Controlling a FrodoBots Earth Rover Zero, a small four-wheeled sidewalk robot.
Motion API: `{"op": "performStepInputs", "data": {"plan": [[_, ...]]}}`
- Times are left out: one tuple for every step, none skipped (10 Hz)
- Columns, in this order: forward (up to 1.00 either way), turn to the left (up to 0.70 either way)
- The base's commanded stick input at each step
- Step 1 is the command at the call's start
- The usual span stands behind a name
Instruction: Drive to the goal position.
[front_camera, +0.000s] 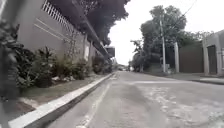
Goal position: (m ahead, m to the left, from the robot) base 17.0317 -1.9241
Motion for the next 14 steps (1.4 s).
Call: {"op": "performStepInputs", "data": {"plan": [[0.70, -0.35], [0.70, -0.35], [0.70, -0.35], [0.70, -0.35], [0.70, -0.22], [0.70, 0.00], [0.70, 0.00], [0.70, 0.00], [0.70, 0.00], [0.70, 0.00], [0.70, 0.00], [0.70, 0.00], [0.70, 0.00], [0.70, 0.00]]}}
